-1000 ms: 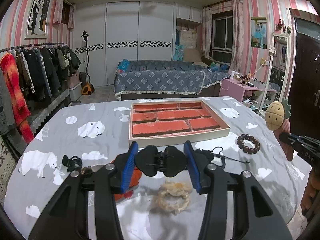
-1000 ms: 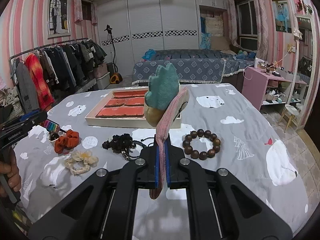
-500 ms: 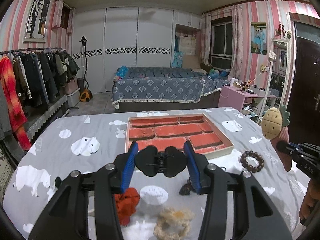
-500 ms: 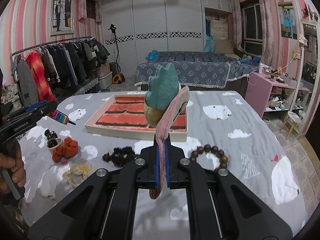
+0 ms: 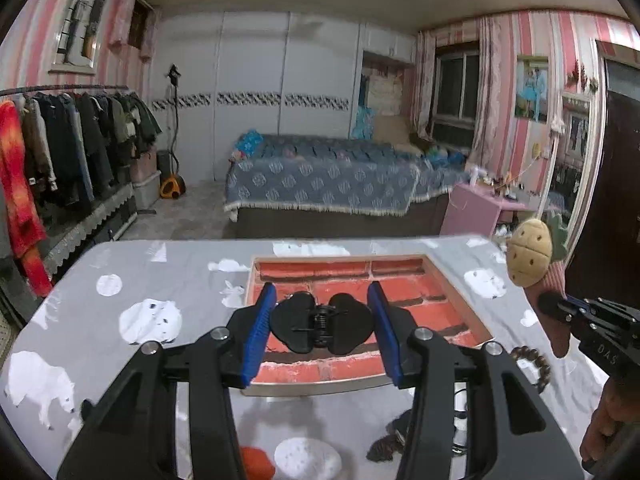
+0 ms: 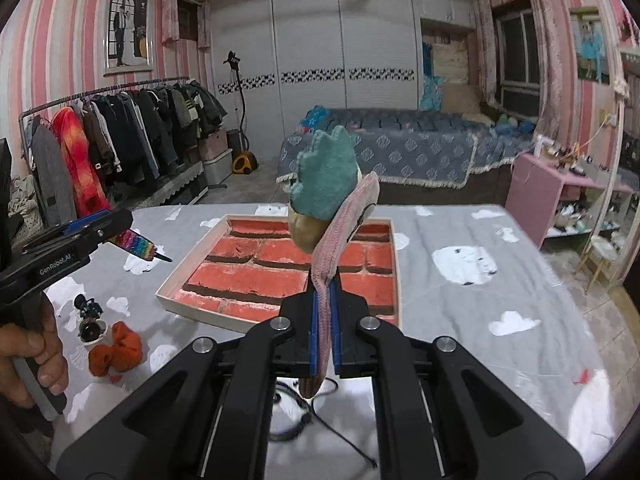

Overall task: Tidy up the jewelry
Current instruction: 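Lower the claw clip into the tray and open the left tool while the right tool releases the plush there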

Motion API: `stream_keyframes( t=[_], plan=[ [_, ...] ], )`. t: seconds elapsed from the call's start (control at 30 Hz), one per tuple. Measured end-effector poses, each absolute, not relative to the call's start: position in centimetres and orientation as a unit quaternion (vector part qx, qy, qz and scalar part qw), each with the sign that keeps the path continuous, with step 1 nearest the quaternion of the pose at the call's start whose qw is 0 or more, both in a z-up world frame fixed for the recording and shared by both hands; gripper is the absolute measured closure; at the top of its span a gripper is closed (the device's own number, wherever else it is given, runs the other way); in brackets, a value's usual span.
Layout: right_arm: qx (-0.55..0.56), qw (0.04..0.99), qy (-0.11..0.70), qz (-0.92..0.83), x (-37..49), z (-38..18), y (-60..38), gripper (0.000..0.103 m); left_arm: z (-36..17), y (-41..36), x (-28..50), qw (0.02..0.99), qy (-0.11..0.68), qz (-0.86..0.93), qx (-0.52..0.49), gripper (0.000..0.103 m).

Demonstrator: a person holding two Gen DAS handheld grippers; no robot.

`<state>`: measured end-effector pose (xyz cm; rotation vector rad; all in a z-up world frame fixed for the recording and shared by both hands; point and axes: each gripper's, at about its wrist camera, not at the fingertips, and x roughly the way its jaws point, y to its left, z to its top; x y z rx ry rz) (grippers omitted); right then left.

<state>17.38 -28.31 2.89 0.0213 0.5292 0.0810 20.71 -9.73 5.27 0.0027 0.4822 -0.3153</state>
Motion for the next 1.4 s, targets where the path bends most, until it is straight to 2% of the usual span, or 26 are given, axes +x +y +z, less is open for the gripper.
stream_keyframes(
  t=[0.47, 0.83, 1.07, 1.13, 1.17, 1.2, 1.23, 1.27, 1.4],
  plan=[
    [0.040, 0.938, 0.344, 0.025, 28.5, -4.2, -30.0, 0.097, -1.9, -11.8, 29.5, 0.941, 0.313, -0.130, -0.014, 0.056],
    [0.023, 0.915, 0.402, 0.023, 30.2, -9.1, -30.2, 0.096, -5.9, -13.1, 31.3, 0.926, 0.354, -0.130, 0.003, 0.056],
    [0.008, 0.915, 0.402, 0.019, 30.1, -9.3, -29.7, 0.093, -6.6, -12.6, 31.5, 0.922, 0.365, -0.129, -0.005, 0.055],
    [0.009, 0.917, 0.399, 0.020, 30.0, -9.2, -29.7, 0.089, -6.5, -12.5, 31.4, 0.923, 0.363, -0.128, -0.007, 0.054],
    [0.008, 0.918, 0.395, 0.022, 29.9, -9.1, -29.6, 0.080, -6.4, -12.5, 31.4, 0.923, 0.363, -0.130, -0.007, 0.048],
    [0.007, 0.921, 0.389, 0.026, 29.6, -8.9, -29.6, 0.064, -6.3, -12.5, 31.3, 0.923, 0.361, -0.131, -0.007, 0.044],
    [0.005, 0.926, 0.377, 0.030, 29.3, -8.5, -29.6, 0.058, -6.2, -12.5, 31.2, 0.924, 0.359, -0.132, -0.008, 0.039],
    [0.000, 0.929, 0.369, 0.033, 29.1, -8.1, -29.4, 0.055, -6.0, -12.4, 31.0, 0.925, 0.356, -0.132, -0.011, 0.039],
    [0.001, 0.947, 0.318, 0.046, 27.3, -5.3, -29.3, 0.054, -2.9, -11.7, 29.5, 0.938, 0.319, -0.132, -0.016, 0.039]
  ],
)
